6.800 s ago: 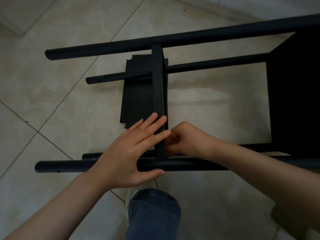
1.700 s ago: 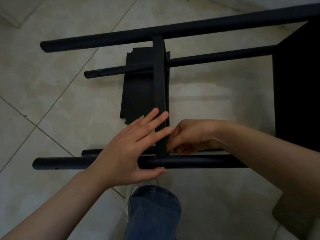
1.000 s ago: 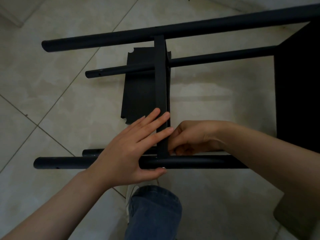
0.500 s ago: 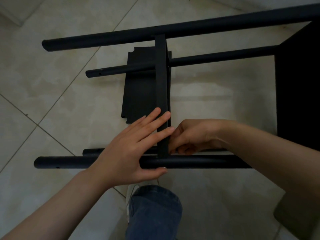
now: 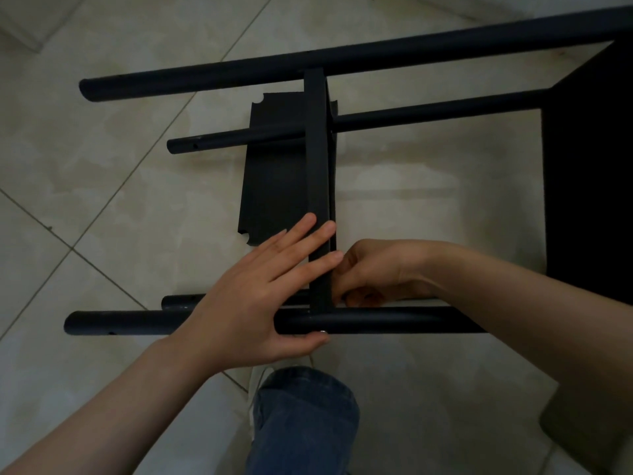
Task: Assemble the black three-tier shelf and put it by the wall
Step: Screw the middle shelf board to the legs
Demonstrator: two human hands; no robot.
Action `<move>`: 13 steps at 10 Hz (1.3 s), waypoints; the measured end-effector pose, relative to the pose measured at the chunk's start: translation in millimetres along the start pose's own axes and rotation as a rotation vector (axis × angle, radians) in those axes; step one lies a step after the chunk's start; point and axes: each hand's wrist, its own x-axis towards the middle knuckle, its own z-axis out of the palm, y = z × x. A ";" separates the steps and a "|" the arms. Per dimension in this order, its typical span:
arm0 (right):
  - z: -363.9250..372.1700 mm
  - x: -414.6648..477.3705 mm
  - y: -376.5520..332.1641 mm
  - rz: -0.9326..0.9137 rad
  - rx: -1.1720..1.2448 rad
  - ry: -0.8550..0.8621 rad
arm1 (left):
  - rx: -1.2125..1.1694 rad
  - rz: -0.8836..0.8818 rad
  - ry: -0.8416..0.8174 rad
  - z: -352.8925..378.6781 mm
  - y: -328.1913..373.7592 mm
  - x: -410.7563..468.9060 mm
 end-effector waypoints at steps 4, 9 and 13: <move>1.3 1.1 -0.1 0.009 -0.007 0.001 | -0.005 -0.003 -0.004 -1.2 1.0 0.6; -0.2 1.8 1.6 0.001 -0.050 -0.004 | -0.012 -0.012 -0.005 -1.6 1.4 0.8; -3.4 1.0 4.7 -0.029 -0.003 -0.023 | -0.014 -0.011 -0.005 -1.3 1.3 0.8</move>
